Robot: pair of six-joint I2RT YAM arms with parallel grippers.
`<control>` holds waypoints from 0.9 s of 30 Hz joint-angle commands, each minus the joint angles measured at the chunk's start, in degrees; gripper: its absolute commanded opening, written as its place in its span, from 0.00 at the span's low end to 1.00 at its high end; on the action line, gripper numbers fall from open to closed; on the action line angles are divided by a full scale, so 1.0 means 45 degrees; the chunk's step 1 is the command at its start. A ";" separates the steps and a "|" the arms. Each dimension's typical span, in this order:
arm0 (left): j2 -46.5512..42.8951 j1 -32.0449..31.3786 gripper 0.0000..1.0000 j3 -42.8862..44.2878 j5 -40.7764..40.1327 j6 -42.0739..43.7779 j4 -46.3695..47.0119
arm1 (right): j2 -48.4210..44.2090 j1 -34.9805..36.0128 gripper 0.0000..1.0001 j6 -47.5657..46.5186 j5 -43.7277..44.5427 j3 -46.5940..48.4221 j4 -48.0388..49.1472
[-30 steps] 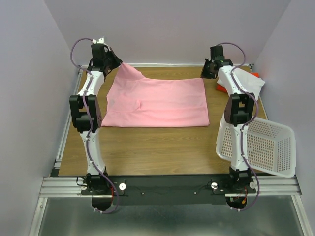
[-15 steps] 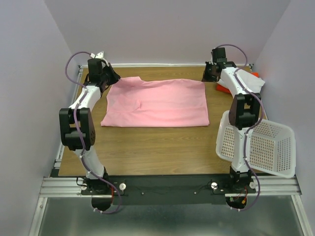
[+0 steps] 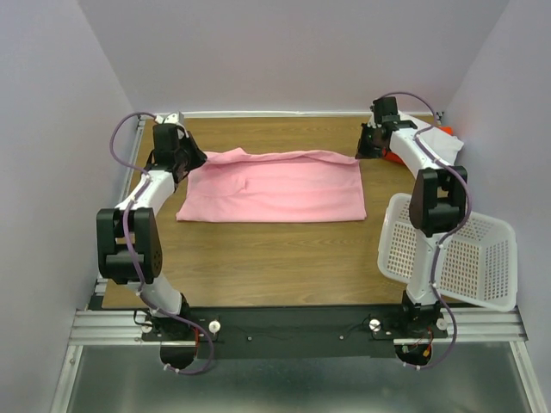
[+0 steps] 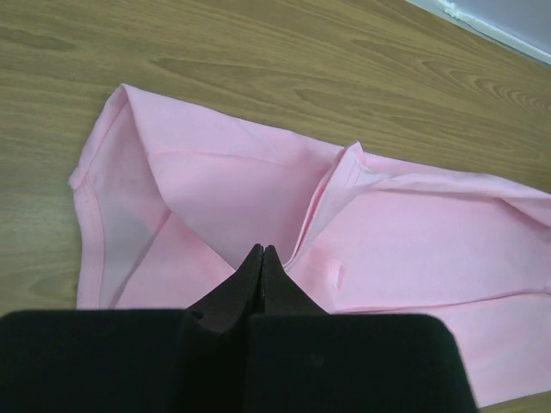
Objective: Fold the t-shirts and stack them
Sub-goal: Fold the tshirt
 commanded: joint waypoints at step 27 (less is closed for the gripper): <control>-0.2964 -0.0050 0.00 -0.2522 -0.2950 -0.1244 -0.0980 | -0.1688 -0.0029 0.00 -0.0198 -0.0127 -0.2926 0.0821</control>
